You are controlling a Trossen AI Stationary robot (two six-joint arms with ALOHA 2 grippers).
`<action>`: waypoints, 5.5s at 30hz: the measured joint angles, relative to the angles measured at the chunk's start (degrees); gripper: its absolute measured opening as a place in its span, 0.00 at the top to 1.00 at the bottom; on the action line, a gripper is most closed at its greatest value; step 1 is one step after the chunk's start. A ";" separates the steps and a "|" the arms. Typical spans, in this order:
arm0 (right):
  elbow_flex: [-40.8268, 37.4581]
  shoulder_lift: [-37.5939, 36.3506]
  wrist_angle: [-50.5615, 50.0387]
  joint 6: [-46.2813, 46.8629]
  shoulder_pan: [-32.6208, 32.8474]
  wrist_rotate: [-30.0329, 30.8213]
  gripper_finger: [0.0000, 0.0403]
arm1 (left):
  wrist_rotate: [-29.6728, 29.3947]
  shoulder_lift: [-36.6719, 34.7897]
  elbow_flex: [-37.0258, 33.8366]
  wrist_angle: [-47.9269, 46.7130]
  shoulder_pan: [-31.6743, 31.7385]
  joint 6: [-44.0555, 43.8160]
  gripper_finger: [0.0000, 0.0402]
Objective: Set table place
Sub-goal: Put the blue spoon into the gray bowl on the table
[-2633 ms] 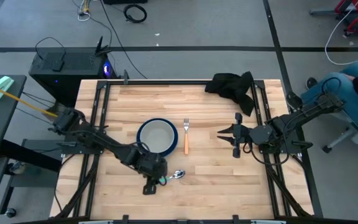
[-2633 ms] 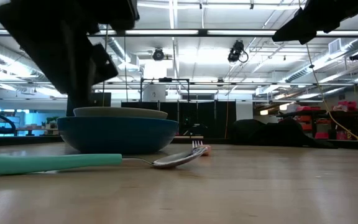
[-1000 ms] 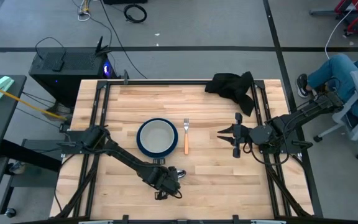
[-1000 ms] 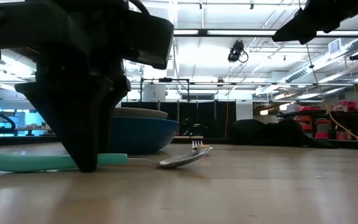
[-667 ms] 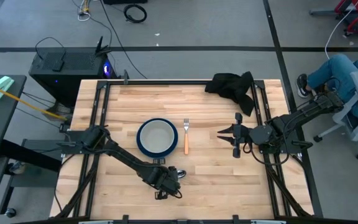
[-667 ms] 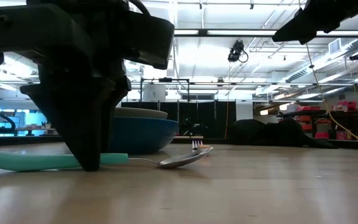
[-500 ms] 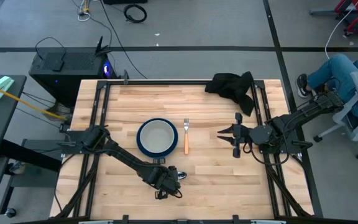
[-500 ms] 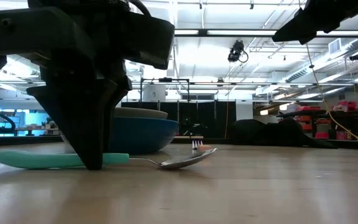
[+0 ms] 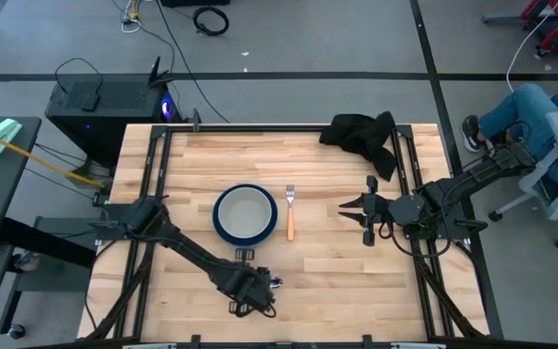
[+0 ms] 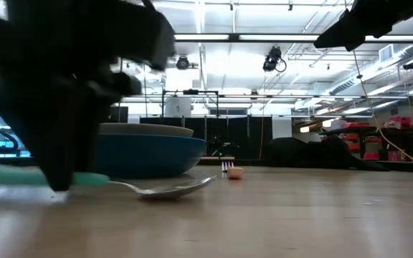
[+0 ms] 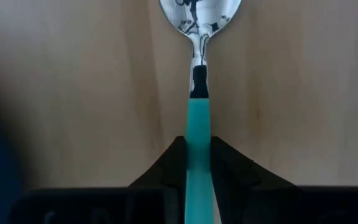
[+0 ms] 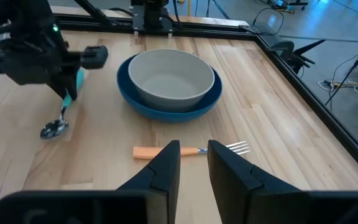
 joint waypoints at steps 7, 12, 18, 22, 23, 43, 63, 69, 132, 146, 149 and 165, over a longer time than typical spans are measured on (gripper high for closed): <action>0.00 0.00 -0.01 0.00 0.00 0.00 0.78 | 0.03 -0.26 7.10 -11.54 -2.76 -0.66 0.86; 0.00 0.00 -0.02 0.00 0.00 0.00 0.78 | -3.61 -0.31 14.76 -20.16 -4.59 -0.74 0.86; 0.00 0.00 -0.02 0.00 0.00 0.00 0.78 | -13.05 -0.33 24.76 -38.12 -4.49 -6.34 0.86; 0.00 -0.02 -0.10 0.00 0.01 0.00 0.78 | -14.94 -2.80 27.09 -38.08 -3.41 -4.77 0.86; 0.00 -0.02 -0.06 0.00 0.02 0.01 0.78 | -14.98 -3.85 27.22 -38.46 -2.96 -4.56 0.86; 0.00 0.00 0.09 0.00 0.00 0.00 0.78 | -5.74 -38.59 2.42 -38.08 21.76 -4.83 0.86; 0.00 -0.02 0.10 0.00 0.00 0.02 0.78 | 7.14 -26.32 -8.32 -23.29 35.18 16.85 0.86; 0.00 -0.02 0.12 0.00 0.00 0.02 0.78 | 7.18 -19.59 -8.30 -22.79 35.39 20.44 0.86; 0.00 0.00 0.11 0.00 0.01 0.00 0.78 | 9.13 -14.12 -8.23 -19.05 35.91 15.24 0.77; 0.00 -0.02 0.11 0.00 0.02 0.01 0.78 | 9.12 -14.15 -8.25 -19.05 35.91 15.09 0.77; 0.00 0.00 0.11 0.00 0.02 0.02 0.78 | 9.13 -14.15 -8.25 -19.05 35.91 15.06 0.76; 0.00 -0.02 0.11 0.00 0.01 0.01 0.78 | 9.11 -14.15 -8.25 -18.79 35.91 14.74 0.74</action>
